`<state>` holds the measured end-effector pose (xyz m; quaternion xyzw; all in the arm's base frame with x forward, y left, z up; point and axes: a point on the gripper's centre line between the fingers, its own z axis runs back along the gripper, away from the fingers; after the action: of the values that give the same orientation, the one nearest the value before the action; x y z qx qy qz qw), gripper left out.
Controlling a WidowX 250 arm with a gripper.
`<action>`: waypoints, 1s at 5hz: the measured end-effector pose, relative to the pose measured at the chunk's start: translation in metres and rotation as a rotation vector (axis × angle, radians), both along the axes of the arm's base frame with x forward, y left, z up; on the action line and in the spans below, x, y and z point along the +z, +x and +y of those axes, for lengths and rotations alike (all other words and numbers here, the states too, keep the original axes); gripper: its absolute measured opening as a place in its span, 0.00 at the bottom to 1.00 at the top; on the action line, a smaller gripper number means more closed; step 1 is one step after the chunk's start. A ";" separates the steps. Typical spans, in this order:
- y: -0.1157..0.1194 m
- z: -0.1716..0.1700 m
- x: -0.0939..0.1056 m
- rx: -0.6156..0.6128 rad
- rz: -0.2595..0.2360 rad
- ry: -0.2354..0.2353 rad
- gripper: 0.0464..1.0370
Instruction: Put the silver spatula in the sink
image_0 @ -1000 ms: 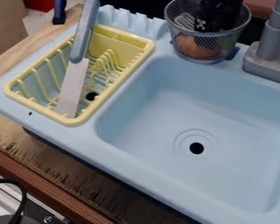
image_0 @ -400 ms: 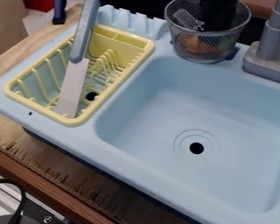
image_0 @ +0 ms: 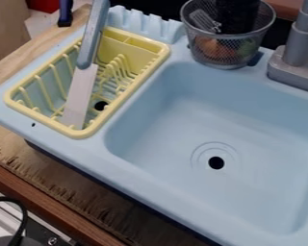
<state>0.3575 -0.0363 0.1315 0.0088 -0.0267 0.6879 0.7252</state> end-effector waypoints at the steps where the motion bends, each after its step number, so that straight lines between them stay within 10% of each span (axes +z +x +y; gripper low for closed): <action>1: -0.001 0.001 0.012 -0.037 -0.032 -0.002 0.27; 5: -0.020 0.001 0.052 -0.180 -0.141 -0.049 0.27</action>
<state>0.3374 -0.0348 0.1831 -0.0600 -0.0614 0.6196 0.7802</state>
